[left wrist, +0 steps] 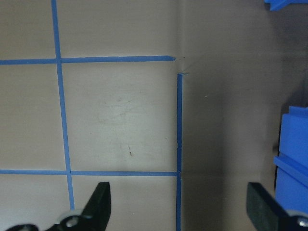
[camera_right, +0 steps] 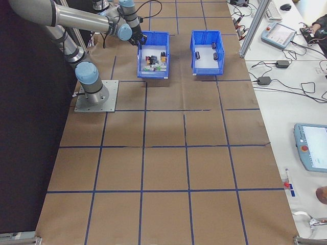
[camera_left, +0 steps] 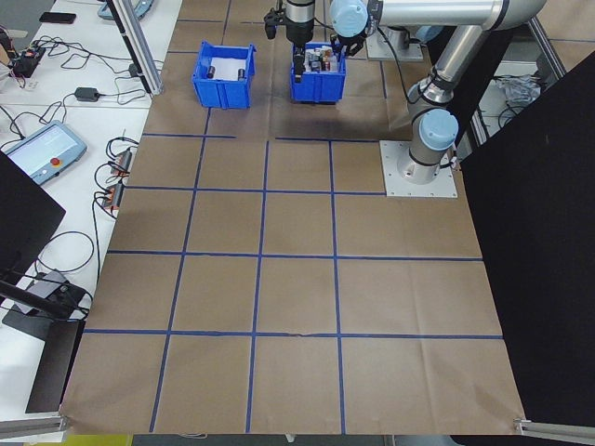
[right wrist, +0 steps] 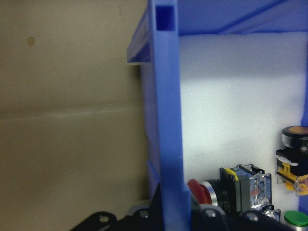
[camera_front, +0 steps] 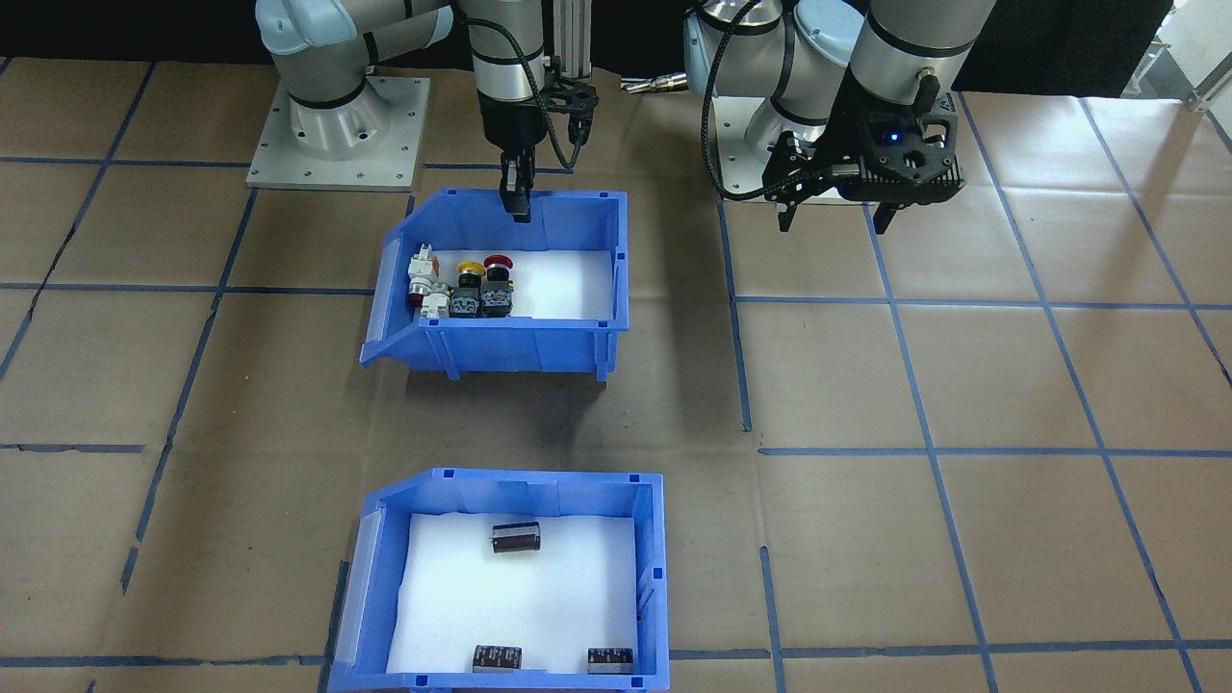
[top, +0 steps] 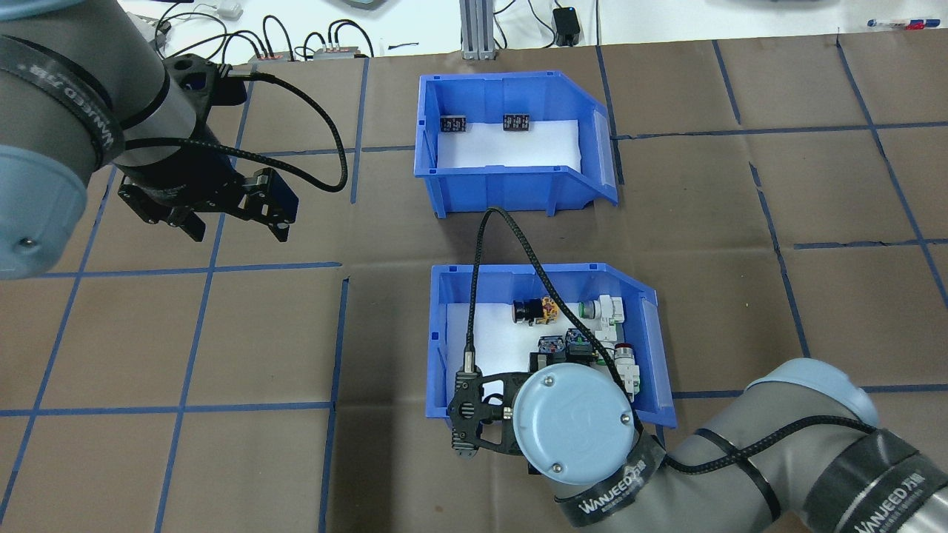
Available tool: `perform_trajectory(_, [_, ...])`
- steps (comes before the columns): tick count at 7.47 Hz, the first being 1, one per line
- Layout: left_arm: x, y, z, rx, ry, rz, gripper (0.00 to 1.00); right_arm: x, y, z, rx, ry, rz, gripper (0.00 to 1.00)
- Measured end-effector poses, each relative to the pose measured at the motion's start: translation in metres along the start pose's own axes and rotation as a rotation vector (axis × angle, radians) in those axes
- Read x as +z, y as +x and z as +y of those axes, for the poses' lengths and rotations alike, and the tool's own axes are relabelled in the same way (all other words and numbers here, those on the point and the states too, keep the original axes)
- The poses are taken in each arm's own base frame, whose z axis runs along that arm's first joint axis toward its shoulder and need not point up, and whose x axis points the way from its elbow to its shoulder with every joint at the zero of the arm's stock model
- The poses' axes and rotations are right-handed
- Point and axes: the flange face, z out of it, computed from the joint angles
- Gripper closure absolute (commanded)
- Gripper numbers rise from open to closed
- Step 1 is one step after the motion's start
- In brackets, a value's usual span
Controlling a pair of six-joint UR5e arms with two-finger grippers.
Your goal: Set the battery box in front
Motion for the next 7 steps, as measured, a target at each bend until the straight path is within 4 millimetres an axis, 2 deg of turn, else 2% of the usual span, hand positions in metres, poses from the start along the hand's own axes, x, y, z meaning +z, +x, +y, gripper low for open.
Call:
perform_trajectory(1, [-0.0006, 0.0004, -0.0001, 0.036, 0.003, 0.0, 0.0, 0.001, -0.0006, -0.0017, -0.003, 0.001, 0.004, 0.92])
perform_trajectory(2, [-0.0016, 0.0009, 0.0004, 0.061, 0.007, 0.001, 0.0, 0.0018, -0.0008, -0.0021, -0.004, 0.001, 0.004, 0.27])
perform_trajectory(3, [-0.0029, 0.0013, 0.0015, 0.07, 0.009, 0.003, 0.0, 0.0032, -0.0011, -0.0024, -0.002, 0.001, 0.001, 0.0])
perform_trajectory(5, [-0.004, 0.0019, 0.0025, 0.06, 0.01, 0.007, 0.0, 0.0071, -0.0012, -0.0032, 0.003, -0.002, -0.008, 0.0])
perform_trajectory(7, [-0.0058, 0.002, 0.0039, 0.025, 0.014, 0.008, 0.0, 0.0016, 0.0025, -0.0041, 0.006, 0.002, 0.006, 0.0])
